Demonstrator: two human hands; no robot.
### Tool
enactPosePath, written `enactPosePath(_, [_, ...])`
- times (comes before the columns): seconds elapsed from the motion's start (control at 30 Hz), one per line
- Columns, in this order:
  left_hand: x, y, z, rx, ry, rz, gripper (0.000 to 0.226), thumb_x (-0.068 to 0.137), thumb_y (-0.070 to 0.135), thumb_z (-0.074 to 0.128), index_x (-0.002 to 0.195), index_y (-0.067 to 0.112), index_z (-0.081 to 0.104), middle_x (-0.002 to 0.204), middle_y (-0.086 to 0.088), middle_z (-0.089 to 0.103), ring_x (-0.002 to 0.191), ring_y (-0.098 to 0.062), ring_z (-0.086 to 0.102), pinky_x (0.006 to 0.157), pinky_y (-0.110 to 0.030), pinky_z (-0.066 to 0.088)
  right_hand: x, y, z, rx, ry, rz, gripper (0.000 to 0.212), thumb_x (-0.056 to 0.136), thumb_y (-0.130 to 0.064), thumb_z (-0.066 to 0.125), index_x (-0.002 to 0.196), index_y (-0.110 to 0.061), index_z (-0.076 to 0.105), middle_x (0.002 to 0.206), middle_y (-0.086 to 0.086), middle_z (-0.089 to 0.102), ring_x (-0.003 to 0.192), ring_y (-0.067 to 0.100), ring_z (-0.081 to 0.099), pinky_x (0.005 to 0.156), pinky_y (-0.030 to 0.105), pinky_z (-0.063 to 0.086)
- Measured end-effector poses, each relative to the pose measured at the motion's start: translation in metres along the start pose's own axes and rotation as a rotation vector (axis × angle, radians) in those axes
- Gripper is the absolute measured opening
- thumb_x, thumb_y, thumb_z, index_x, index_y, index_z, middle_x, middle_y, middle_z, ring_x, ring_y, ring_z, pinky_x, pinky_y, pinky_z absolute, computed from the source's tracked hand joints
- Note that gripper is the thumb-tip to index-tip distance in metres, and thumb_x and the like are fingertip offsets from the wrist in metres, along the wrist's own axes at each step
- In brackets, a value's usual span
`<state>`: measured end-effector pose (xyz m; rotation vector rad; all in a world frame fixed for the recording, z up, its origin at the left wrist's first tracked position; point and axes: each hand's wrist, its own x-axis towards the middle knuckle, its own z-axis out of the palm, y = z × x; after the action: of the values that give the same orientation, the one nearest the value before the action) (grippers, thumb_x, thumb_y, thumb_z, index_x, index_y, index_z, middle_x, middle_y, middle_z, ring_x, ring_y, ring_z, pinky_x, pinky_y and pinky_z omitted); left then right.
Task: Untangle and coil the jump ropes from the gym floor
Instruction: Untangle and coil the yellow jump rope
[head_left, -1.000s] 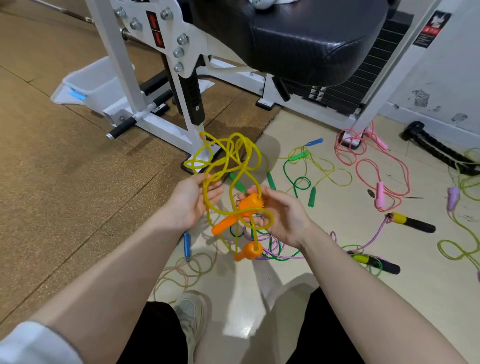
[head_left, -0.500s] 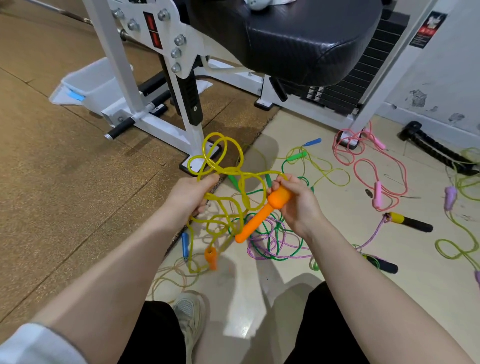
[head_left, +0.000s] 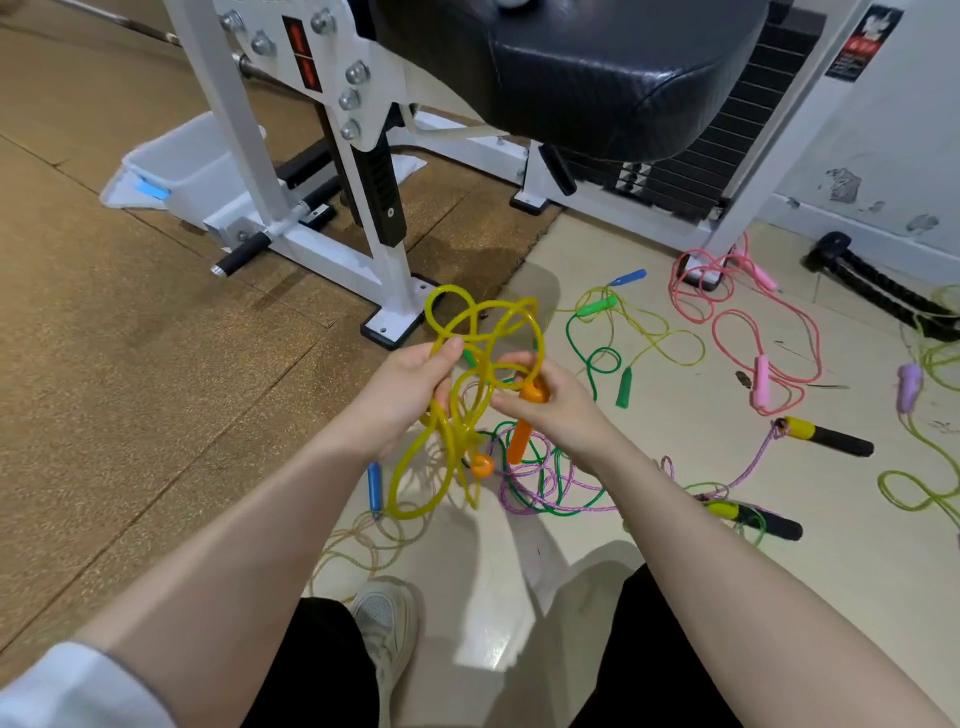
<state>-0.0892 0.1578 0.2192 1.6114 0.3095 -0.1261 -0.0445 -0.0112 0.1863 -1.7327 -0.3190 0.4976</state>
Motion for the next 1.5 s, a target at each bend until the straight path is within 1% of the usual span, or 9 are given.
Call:
enactPosePath(0.13, [-0.004, 0.005, 0.009, -0.073, -0.086, 0.02, 0.033, 0.101, 0.023, 0.035, 0.074, 0.013, 0.053, 0.04, 0.006, 0.054, 0.036, 0.0, 0.05, 0.04, -0.011, 0.038, -0.004, -0.004, 0.008, 0.07, -0.149, -0.02, 0.023, 0.087, 0.0, 0.06, 0.087, -0.023, 0.056, 0.06, -0.023, 0.058, 0.059, -0.007, 0.051, 0.061, 0.007, 0.039])
enactPosePath(0.33, [-0.003, 0.001, 0.009, -0.113, -0.143, -0.024, 0.034, 0.102, 0.023, 0.032, 0.072, 0.01, 0.043, 0.043, 0.004, 0.055, 0.04, -0.002, 0.052, 0.045, -0.013, 0.042, -0.001, -0.007, 0.019, 0.235, -0.11, -0.027, 0.012, 0.084, -0.015, 0.061, 0.087, -0.023, 0.069, 0.083, 0.002, 0.066, 0.081, 0.014, 0.06, 0.08, 0.028, 0.046])
enactPosePath(0.5, [0.004, -0.015, 0.007, 0.233, -0.098, -0.018, 0.026, 0.094, 0.04, 0.05, 0.094, 0.014, 0.054, 0.069, -0.002, 0.06, 0.055, -0.01, 0.055, 0.048, -0.022, 0.043, 0.0, -0.009, 0.016, 0.437, -0.028, -0.006, 0.024, 0.071, -0.003, 0.056, 0.061, -0.02, 0.069, 0.062, -0.003, 0.062, 0.057, 0.011, 0.059, 0.06, 0.026, 0.048])
enactPosePath(0.6, [0.003, -0.018, 0.012, 0.227, -0.102, -0.063, 0.019, 0.096, 0.039, 0.048, 0.105, 0.025, 0.057, 0.085, 0.004, 0.064, 0.065, -0.006, 0.06, 0.053, -0.021, 0.044, 0.001, -0.012, 0.016, 0.467, -0.023, -0.04, 0.015, 0.07, -0.004, 0.063, 0.083, -0.011, 0.059, 0.07, 0.002, 0.067, 0.066, 0.02, 0.063, 0.067, 0.037, 0.052])
enactPosePath(0.67, [0.001, -0.014, 0.016, 0.21, -0.102, -0.139, 0.022, 0.098, 0.04, 0.042, 0.104, 0.026, 0.057, 0.085, 0.001, 0.061, 0.059, -0.008, 0.053, 0.049, -0.02, 0.04, 0.003, -0.013, 0.014, 0.382, 0.028, -0.04, 0.04, 0.062, -0.014, 0.073, 0.092, -0.002, 0.049, 0.078, 0.014, 0.06, 0.075, 0.029, 0.057, 0.073, 0.046, 0.047])
enactPosePath(0.8, [0.002, -0.008, 0.014, 0.103, -0.054, -0.195, 0.029, 0.099, 0.03, 0.043, 0.076, 0.02, 0.057, 0.057, 0.006, 0.046, 0.041, -0.006, 0.036, 0.04, -0.016, 0.031, 0.004, -0.012, 0.014, -0.041, 0.037, -0.157, 0.019, 0.065, -0.022, 0.073, 0.06, -0.019, 0.055, 0.061, 0.007, 0.054, 0.061, 0.019, 0.052, 0.059, 0.04, 0.044])
enactPosePath(1.0, [-0.001, 0.002, 0.012, -0.038, -0.141, -0.302, 0.039, 0.099, 0.022, 0.042, 0.061, 0.011, 0.047, 0.038, 0.007, 0.046, 0.027, -0.004, 0.034, 0.029, -0.01, 0.024, 0.006, -0.01, 0.018, -0.325, 0.066, -0.427, 0.011, 0.07, -0.043, 0.067, 0.069, -0.039, 0.057, 0.064, -0.019, 0.053, 0.073, 0.0, 0.048, 0.069, 0.019, 0.038])
enactPosePath(1.27, [0.004, -0.011, 0.028, 0.143, 0.015, -0.327, 0.017, 0.1, 0.026, 0.037, 0.109, 0.017, 0.047, 0.088, -0.005, 0.047, 0.048, -0.011, 0.041, 0.045, -0.023, 0.046, 0.01, -0.022, 0.035, 0.032, 0.232, -0.262, 0.023, 0.074, -0.013, 0.05, 0.071, 0.01, 0.049, 0.073, 0.002, 0.043, 0.067, 0.006, 0.043, 0.063, 0.014, 0.038])
enactPosePath(1.5, [-0.001, -0.004, 0.01, -0.092, -0.165, -0.322, 0.018, 0.098, 0.027, 0.045, 0.103, 0.017, 0.058, 0.071, -0.002, 0.071, 0.058, -0.015, 0.067, 0.058, -0.026, 0.056, 0.007, -0.009, 0.033, 0.481, 0.257, -0.009, 0.009, 0.094, -0.01, 0.052, 0.091, -0.018, 0.049, 0.081, 0.007, 0.056, 0.07, 0.013, 0.059, 0.065, 0.027, 0.052])
